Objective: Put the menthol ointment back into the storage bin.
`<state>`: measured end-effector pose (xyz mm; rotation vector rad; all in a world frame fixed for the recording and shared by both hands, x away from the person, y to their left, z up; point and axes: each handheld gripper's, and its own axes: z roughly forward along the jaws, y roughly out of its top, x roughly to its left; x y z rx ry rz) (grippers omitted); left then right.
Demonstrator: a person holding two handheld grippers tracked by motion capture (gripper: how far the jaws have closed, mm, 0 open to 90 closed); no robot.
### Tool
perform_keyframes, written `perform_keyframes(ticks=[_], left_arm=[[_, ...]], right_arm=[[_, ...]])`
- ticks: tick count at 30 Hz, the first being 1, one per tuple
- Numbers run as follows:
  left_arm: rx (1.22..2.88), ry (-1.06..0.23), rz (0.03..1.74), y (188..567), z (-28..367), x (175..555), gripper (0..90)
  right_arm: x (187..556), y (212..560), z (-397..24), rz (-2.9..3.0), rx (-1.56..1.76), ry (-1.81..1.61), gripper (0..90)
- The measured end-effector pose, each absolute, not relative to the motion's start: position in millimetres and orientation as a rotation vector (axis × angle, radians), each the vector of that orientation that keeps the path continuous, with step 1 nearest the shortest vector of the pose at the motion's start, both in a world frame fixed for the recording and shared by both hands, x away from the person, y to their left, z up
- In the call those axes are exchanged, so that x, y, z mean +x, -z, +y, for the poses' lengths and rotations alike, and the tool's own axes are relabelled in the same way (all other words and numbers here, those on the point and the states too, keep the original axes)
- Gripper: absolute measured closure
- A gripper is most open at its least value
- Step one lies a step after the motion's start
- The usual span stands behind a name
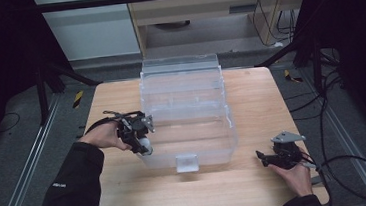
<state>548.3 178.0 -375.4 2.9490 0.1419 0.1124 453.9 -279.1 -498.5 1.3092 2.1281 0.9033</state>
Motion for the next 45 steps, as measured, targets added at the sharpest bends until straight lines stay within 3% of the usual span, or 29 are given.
perform_keyframes(ticks=[45], left_arm=[[2.942,-0.105,0.132,385,182,548,50.4]], right_arm=[[454,499,-279,2.141,1.311,-0.897,20.0]])
